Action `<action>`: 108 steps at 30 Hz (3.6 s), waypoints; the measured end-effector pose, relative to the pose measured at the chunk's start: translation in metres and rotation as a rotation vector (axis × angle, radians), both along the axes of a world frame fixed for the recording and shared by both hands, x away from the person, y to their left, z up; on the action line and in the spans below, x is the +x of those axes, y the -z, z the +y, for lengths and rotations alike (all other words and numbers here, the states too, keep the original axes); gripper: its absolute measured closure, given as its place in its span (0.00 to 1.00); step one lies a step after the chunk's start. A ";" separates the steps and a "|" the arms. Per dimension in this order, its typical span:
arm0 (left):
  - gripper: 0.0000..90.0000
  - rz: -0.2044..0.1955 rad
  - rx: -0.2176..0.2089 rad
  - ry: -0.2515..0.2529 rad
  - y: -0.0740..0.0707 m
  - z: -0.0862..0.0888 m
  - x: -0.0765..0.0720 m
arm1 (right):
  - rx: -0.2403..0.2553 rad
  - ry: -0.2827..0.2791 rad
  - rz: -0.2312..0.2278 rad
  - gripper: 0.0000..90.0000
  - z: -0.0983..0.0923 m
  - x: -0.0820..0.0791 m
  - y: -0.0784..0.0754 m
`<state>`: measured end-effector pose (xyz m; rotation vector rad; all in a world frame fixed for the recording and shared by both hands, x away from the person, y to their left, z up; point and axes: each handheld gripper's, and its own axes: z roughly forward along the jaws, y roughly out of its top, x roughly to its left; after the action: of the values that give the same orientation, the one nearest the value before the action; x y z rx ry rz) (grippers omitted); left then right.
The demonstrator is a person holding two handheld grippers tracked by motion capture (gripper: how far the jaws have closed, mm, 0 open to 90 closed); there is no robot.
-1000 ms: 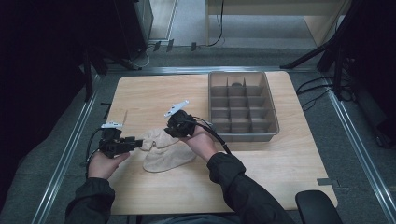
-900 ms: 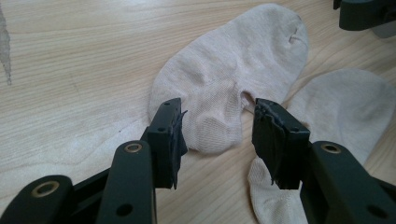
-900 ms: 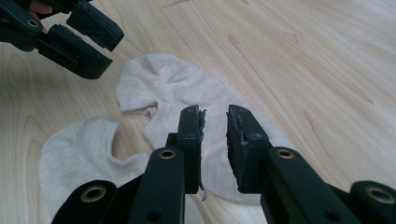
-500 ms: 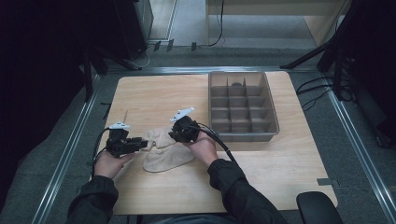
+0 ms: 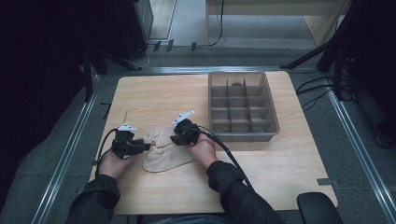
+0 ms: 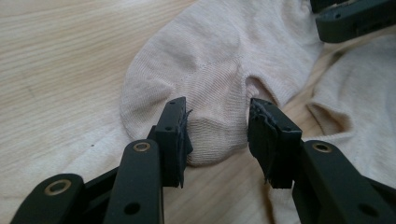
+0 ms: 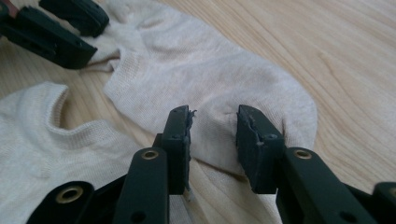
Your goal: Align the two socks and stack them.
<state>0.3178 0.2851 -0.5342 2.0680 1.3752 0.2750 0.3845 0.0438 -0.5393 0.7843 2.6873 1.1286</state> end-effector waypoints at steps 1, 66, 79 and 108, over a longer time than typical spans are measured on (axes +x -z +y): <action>0.63 -0.009 0.008 0.000 0.001 0.001 0.000 | -0.005 0.003 0.002 0.72 0.000 0.000 0.001; 0.92 -0.022 -0.073 -0.023 -0.060 -0.010 -0.039 | 0.045 -0.012 0.054 0.97 -0.020 -0.035 -0.074; 0.91 0.045 -0.088 0.017 -0.061 -0.024 -0.071 | 0.024 -0.069 0.099 0.97 -0.040 -0.067 -0.077; 0.91 0.140 -0.124 0.009 -0.048 -0.024 -0.063 | -0.050 -0.096 0.169 0.88 -0.032 -0.059 -0.060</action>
<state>0.2550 0.2615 -0.4857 2.0224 1.4271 0.0402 0.3257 0.0113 -0.4797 0.7830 2.9093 1.0542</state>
